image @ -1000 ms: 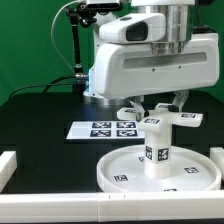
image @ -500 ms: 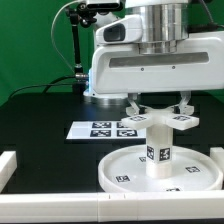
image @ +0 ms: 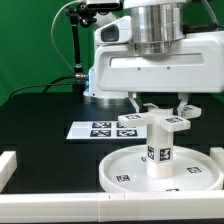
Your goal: Assemble round table
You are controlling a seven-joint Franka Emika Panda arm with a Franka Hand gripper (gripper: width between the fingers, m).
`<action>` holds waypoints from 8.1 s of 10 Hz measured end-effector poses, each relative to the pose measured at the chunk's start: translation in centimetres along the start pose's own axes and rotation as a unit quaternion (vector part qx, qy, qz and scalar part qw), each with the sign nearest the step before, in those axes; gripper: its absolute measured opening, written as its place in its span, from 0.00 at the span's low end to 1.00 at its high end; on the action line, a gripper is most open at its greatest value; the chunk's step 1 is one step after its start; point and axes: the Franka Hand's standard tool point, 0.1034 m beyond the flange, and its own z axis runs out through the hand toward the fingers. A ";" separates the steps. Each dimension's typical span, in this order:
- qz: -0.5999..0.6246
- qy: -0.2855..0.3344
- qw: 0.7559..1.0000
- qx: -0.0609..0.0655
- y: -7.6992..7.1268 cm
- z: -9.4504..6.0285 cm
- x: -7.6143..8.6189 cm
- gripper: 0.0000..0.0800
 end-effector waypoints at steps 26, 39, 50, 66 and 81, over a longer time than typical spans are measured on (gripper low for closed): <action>0.547 -0.025 0.835 0.044 -1.2 -2.4 0.3 0.81; -0.002 -0.003 1.000 0.031 -1.5 -2.2 0.3 0.81; -0.504 0.009 0.863 -0.006 -1.6 -2.6 0.8 0.81; -0.813 -0.016 0.581 -0.032 -0.2 -0.9 0.4 0.81; -0.733 -0.021 0.679 -0.036 0.6 -0.2 0.7 0.55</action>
Offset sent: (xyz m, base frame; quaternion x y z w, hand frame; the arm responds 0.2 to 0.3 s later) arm -0.0151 -0.0134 0.0042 0.0183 -0.0102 0.3899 0.9206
